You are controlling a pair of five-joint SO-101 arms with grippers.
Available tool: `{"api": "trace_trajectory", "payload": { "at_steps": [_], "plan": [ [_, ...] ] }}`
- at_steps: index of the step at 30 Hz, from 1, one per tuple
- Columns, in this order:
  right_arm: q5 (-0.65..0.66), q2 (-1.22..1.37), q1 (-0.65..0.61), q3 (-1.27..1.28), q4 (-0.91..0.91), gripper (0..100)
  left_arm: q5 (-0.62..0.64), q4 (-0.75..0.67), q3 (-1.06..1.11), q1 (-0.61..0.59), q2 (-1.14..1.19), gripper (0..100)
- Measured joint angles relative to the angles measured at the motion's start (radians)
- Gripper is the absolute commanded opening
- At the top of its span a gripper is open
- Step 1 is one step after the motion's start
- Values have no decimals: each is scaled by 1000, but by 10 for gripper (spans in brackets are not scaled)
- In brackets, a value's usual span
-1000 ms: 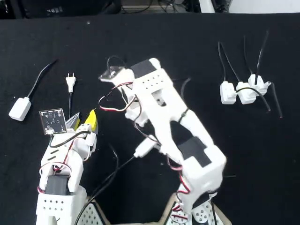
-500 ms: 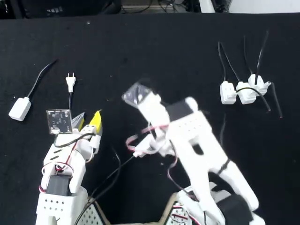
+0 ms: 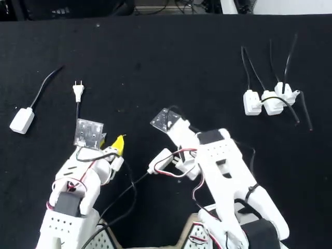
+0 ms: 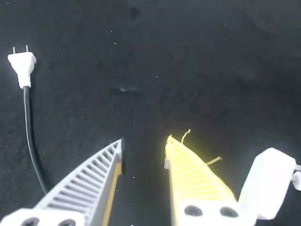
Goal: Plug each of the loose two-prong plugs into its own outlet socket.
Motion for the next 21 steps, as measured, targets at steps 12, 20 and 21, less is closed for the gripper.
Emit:
{"api": "trace_trajectory", "payload": {
  "at_steps": [12, 20, 21],
  "plan": [
    [0, 0, -60, 43, -49, 106, 0, -123, -258, 5, 678, 154],
    [0, 0, -64, 101, -115, 109, 0, -135, -270, 6, 732, 155],
    [0, 0, -63, 114, -132, 109, 0, -135, -270, 6, 732, 155]
  ]
}}
